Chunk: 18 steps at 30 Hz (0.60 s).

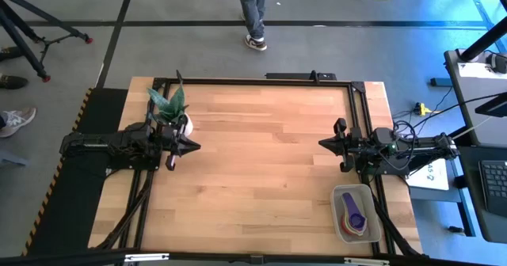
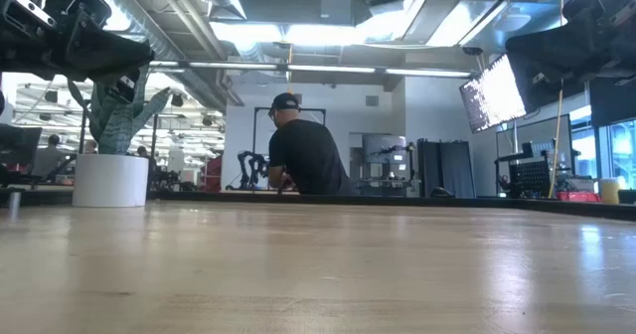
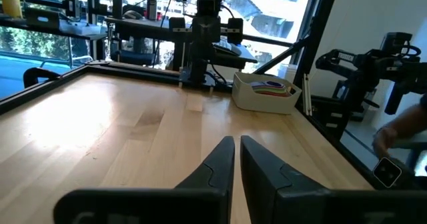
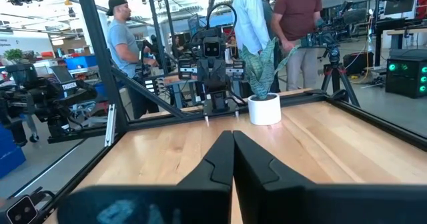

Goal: Nest measuring cups in basket
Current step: Return to Home Position

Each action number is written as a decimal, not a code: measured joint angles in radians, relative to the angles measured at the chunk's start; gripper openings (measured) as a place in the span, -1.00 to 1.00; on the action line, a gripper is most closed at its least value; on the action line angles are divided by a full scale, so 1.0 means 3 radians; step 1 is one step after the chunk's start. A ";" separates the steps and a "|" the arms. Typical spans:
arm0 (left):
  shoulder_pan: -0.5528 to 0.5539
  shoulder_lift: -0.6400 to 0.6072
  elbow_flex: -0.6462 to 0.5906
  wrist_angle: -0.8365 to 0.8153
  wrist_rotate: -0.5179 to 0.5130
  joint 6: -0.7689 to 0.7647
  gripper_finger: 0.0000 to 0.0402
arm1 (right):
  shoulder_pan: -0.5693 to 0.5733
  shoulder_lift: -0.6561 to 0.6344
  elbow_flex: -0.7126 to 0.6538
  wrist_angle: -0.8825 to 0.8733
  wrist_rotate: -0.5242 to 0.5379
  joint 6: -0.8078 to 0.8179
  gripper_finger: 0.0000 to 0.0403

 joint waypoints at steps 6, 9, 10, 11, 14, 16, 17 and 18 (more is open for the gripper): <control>0.0000 0.0000 0.0000 -0.0001 0.0000 0.0000 -0.91 | 0.0000 0.0000 0.0000 0.0000 0.0001 -0.0001 -1.00; 0.0000 0.0000 0.0000 -0.0001 0.0001 0.0000 -0.94 | 0.0000 0.0000 0.0000 0.0000 0.0001 -0.0001 -1.00; -0.0001 0.0000 0.0000 -0.0001 0.0001 0.0000 -0.95 | 0.0000 0.0000 0.0000 0.0000 0.0001 -0.0001 -1.00; -0.0001 0.0000 0.0000 -0.0001 0.0001 0.0000 -0.96 | 0.0000 0.0000 0.0000 0.0001 0.0001 -0.0001 -1.00; -0.0001 0.0000 0.0000 -0.0001 0.0000 0.0000 -0.98 | 0.0000 0.0000 -0.0001 0.0000 0.0001 -0.0001 -1.00; 0.0000 0.0000 0.0000 -0.0001 0.0001 0.0000 -0.99 | 0.0000 0.0000 -0.0001 0.0000 0.0003 -0.0001 -1.00; -0.0001 0.0000 0.0000 -0.0001 0.0001 0.0000 -0.99 | 0.0000 0.0000 -0.0001 0.0000 0.0003 -0.0001 -1.00; 0.0000 0.0000 0.0000 -0.0001 0.0001 0.0000 -0.99 | 0.0000 0.0000 -0.0001 0.0000 0.0003 -0.0001 -1.00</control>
